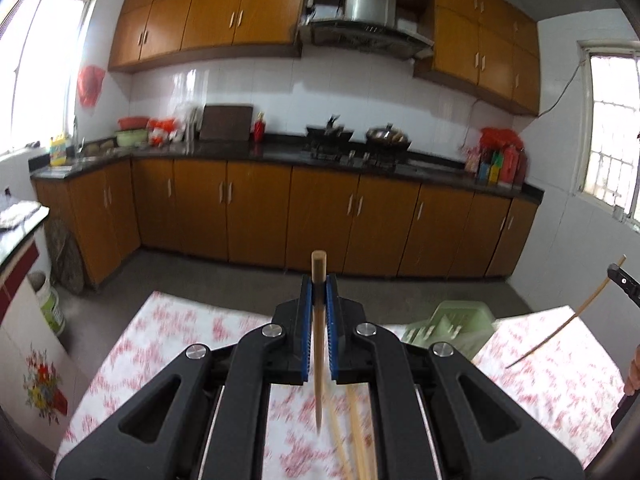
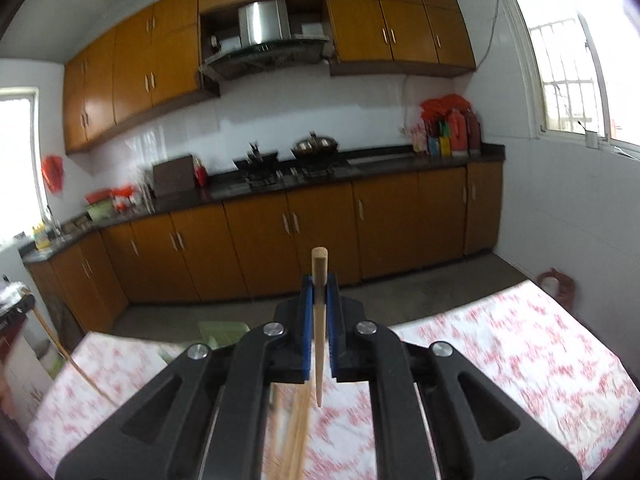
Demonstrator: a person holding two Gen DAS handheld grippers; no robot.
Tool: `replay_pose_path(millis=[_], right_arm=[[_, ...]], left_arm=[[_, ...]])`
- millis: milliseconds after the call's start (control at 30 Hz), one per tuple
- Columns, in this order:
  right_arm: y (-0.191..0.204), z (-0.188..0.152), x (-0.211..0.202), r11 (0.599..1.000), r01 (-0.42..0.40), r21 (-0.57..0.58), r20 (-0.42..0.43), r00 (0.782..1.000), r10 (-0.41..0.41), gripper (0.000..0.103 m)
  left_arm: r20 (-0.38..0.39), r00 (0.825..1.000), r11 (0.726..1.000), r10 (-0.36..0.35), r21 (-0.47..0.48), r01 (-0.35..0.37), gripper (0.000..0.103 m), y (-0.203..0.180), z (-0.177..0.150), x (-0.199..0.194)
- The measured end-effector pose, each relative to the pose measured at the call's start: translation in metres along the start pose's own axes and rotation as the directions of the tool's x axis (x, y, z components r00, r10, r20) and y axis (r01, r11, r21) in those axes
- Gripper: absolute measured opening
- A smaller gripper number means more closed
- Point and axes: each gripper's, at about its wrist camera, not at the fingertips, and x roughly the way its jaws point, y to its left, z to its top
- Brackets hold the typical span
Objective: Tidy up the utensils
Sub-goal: 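Lift the left tool's chopstick toward the green holder while the right tool lifts its own, then open the right tool over the green holder while the left tool releases its chopstick there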
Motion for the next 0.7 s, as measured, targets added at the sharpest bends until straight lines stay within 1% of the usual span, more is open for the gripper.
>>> replay_pose_path(millis=[133, 200, 233, 300, 400, 467, 567, 700], right_arm=[[0.013, 0.037, -0.011, 0.998, -0.064, 0.014, 0.068, 0.996, 0.063, 0.008], [0.022, 0.05, -0.014, 0.995, -0.097, 0.017, 0.093, 0.991, 0.095, 0.008], [0.026, 0.056, -0.015, 0.994, -0.111, 0.015, 0.105, 0.989, 0.109, 0.008], [0.032, 0.064, -0.015, 0.991, -0.132, 0.008, 0.12, 0.984, 0.13, 0.008], [0.042, 0.071, -0.014, 0.988, -0.157, -0.005, 0.132, 0.979, 0.156, 0.008], [0.046, 0.072, -0.006, 0.985, -0.171, -0.003, 0.124, 0.978, 0.171, 0.008], [0.046, 0.067, 0.009, 0.982, -0.19, 0.008, 0.09, 0.978, 0.189, 0.008], [0.047, 0.055, 0.034, 0.981, -0.196, 0.01, 0.042, 0.98, 0.195, 0.008]], left_arm=[[0.073, 0.997, 0.999, -0.035, 0.001, 0.035, 0.007, -0.022, 0.038, -0.009], [0.113, 0.992, 0.998, -0.054, -0.006, 0.055, 0.007, -0.035, 0.056, -0.011], [0.127, 0.99, 0.998, -0.059, -0.006, 0.06, 0.007, -0.039, 0.061, -0.012], [0.163, 0.984, 0.997, -0.068, -0.009, 0.07, 0.007, -0.054, 0.074, -0.01], [0.188, 0.979, 0.996, -0.079, -0.018, 0.084, 0.007, -0.072, 0.085, -0.001], [0.206, 0.975, 0.995, -0.085, -0.028, 0.093, 0.007, -0.08, 0.087, 0.006], [0.219, 0.972, 0.994, -0.082, -0.047, 0.094, 0.007, -0.088, 0.084, 0.018], [0.205, 0.975, 0.992, -0.083, -0.08, 0.102, 0.007, -0.094, 0.071, 0.039]])
